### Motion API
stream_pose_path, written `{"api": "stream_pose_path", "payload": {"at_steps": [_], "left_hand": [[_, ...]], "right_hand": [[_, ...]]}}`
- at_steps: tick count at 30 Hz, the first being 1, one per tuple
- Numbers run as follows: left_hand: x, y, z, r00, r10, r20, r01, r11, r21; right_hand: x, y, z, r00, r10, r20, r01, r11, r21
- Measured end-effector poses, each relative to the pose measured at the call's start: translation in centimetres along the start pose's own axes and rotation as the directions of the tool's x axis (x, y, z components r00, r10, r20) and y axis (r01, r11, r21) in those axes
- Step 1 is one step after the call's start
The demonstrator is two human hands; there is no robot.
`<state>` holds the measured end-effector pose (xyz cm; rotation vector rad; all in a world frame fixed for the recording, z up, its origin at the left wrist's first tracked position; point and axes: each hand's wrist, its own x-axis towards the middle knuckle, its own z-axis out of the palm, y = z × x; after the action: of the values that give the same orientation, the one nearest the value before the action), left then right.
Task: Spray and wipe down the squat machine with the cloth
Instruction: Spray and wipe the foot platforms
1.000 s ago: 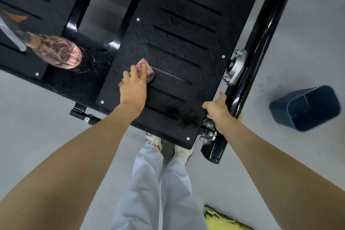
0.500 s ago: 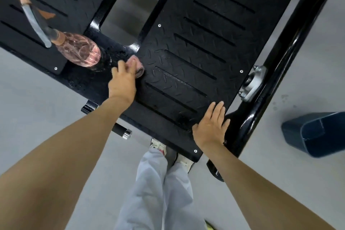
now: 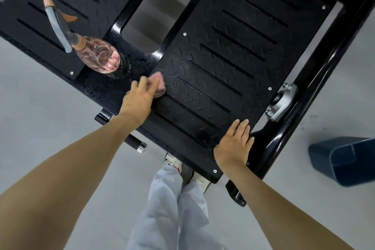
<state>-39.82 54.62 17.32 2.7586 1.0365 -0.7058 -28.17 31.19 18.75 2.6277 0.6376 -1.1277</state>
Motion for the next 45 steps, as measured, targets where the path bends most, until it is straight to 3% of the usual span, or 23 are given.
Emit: {"api": "stream_pose_path", "payload": {"at_steps": [3, 6, 8, 10, 13, 15, 16, 18, 20, 23, 25, 27, 30, 32, 34, 35, 38, 40, 41, 43, 45], "left_hand": [[-0.2, 2.1, 0.6, 0.975, -0.221, -0.039, 0.216, 0.972, -0.095], [-1.5, 6.1, 1.1, 0.967, -0.246, -0.058, 0.241, 0.967, -0.086], [-3.3, 9.1, 1.7, 0.993, -0.094, -0.068, 0.092, 0.995, -0.034], [-5.3, 11.1, 2.8, 0.987, 0.153, -0.040, -0.152, 0.988, 0.008], [-6.7, 11.3, 3.3, 0.862, 0.505, -0.049, -0.493, 0.857, 0.152], [-6.1, 9.5, 2.8, 0.824, 0.565, 0.051, -0.561, 0.800, 0.211], [-5.5, 8.3, 2.4, 0.871, 0.488, 0.063, -0.490, 0.848, 0.202], [-4.4, 6.2, 1.6, 0.985, 0.174, -0.014, -0.172, 0.982, 0.080], [-3.9, 5.0, 1.6, 0.992, -0.113, -0.062, 0.108, 0.991, -0.079], [-4.0, 6.3, 1.6, 0.973, -0.229, -0.019, 0.224, 0.965, -0.134], [-4.9, 8.4, 1.4, 0.989, -0.150, -0.004, 0.148, 0.979, -0.138], [-6.4, 10.9, 1.7, 0.996, 0.086, 0.034, -0.082, 0.993, -0.088], [-8.4, 13.3, 2.2, 0.856, 0.498, 0.135, -0.506, 0.862, 0.023], [-8.4, 13.6, 2.3, 0.778, 0.605, 0.170, -0.621, 0.782, 0.058], [-7.8, 13.1, 1.9, 0.781, 0.597, 0.183, -0.617, 0.784, 0.076], [-7.6, 12.8, 1.7, 0.820, 0.543, 0.179, -0.560, 0.826, 0.057], [-7.3, 12.8, 1.4, 0.973, 0.199, 0.119, -0.184, 0.975, -0.129], [-7.4, 14.0, 1.3, 0.994, 0.066, 0.087, -0.049, 0.980, -0.191], [-7.5, 14.7, 1.5, 0.994, 0.079, 0.081, -0.061, 0.977, -0.204], [-8.0, 16.0, 1.8, 0.963, 0.254, 0.091, -0.230, 0.949, -0.216], [-8.9, 16.9, 2.0, 0.831, 0.537, 0.148, -0.514, 0.842, -0.165]], "right_hand": [[-0.2, 0.4, 0.4, 1.000, -0.007, -0.008, 0.007, 1.000, -0.003], [-0.1, 0.5, 0.6, 1.000, -0.009, -0.014, 0.009, 0.999, -0.042], [-0.1, 0.3, 0.5, 1.000, -0.003, -0.016, 0.003, 1.000, -0.022], [-0.2, 0.2, 0.4, 1.000, 0.004, -0.023, -0.003, 1.000, 0.011], [-0.3, 0.4, 0.5, 0.999, 0.010, -0.051, -0.008, 0.999, 0.037], [-0.4, 0.8, 0.6, 0.998, 0.002, -0.070, 0.002, 0.998, 0.063], [-0.3, 1.0, 0.7, 0.997, -0.008, -0.079, 0.015, 0.997, 0.081], [-0.4, 1.7, 0.9, 0.995, -0.032, -0.093, 0.044, 0.990, 0.131], [-0.5, 2.5, 0.9, 0.992, -0.055, -0.114, 0.076, 0.979, 0.187], [-0.6, 3.3, 0.7, 0.986, -0.073, -0.152, 0.112, 0.958, 0.264], [-0.5, 3.8, 0.5, 0.984, -0.078, -0.162, 0.128, 0.938, 0.323], [-0.3, 4.2, 0.5, 0.980, -0.087, -0.177, 0.150, 0.912, 0.382], [-0.5, 4.7, 0.1, 0.979, -0.091, -0.183, 0.171, 0.855, 0.490], [-0.7, 5.1, -0.1, 0.983, -0.083, -0.161, 0.162, 0.802, 0.575], [-0.7, 5.6, -0.2, 0.985, -0.063, -0.162, 0.154, 0.748, 0.645], [-0.6, 5.8, -0.2, 0.985, -0.055, -0.164, 0.152, 0.729, 0.668], [-0.3, 6.5, 0.0, 0.985, -0.118, -0.126, 0.171, 0.775, 0.608], [0.0, 7.1, -0.3, 0.983, -0.164, -0.084, 0.183, 0.821, 0.541], [0.1, 7.4, -0.5, 0.983, -0.172, -0.064, 0.180, 0.829, 0.529], [0.4, 8.0, -1.1, 0.982, -0.188, -0.037, 0.178, 0.822, 0.540], [0.4, 8.1, -1.8, 0.980, -0.198, -0.033, 0.179, 0.789, 0.588]]}}
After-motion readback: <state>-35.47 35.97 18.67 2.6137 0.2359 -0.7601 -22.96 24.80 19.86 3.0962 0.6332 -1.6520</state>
